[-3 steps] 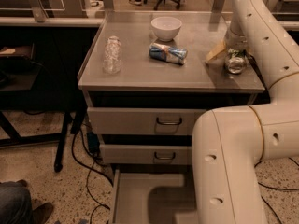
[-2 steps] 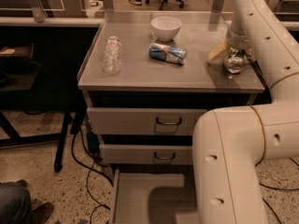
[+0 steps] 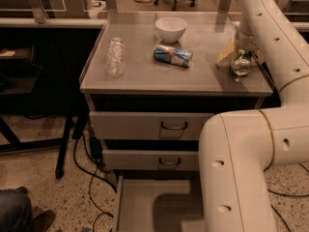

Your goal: Place green can into bottom drawer

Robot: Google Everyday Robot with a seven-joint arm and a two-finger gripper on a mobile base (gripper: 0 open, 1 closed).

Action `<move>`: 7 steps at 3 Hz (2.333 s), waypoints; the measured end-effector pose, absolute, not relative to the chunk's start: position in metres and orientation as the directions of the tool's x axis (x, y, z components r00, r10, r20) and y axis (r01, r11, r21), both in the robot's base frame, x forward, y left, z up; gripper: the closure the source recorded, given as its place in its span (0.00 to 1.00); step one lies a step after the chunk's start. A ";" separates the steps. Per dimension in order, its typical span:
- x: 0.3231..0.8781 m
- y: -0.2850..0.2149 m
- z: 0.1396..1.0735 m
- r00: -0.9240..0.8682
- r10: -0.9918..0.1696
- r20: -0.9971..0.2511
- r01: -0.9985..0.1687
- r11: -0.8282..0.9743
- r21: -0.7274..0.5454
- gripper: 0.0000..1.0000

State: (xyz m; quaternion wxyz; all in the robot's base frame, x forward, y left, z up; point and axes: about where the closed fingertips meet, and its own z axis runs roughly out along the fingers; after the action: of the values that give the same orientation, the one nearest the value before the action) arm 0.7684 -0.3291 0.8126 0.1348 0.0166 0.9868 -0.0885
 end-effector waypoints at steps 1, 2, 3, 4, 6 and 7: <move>0.768 -0.329 0.813 -0.963 0.009 -0.269 0.057 0.984 -0.170 1.00; 0.768 -0.329 0.813 -0.963 0.009 -0.269 0.057 0.984 -0.170 1.00; 0.765 -0.331 0.820 -0.963 0.009 -0.270 0.057 0.984 -0.170 1.00; 0.761 -0.333 0.826 -0.963 0.009 -0.270 0.057 0.984 -0.171 1.00; 0.769 -0.338 0.852 -0.932 0.010 -0.362 0.064 0.988 -0.138 1.00; 0.779 -0.337 0.868 -0.906 -0.005 -0.424 0.055 0.990 -0.129 1.00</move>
Offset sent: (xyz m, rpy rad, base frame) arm 0.0000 0.0000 0.0000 0.0000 0.0000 0.0000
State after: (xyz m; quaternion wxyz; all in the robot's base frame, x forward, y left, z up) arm 0.7788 -0.3374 0.8684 0.2168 0.0128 0.9737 -0.0690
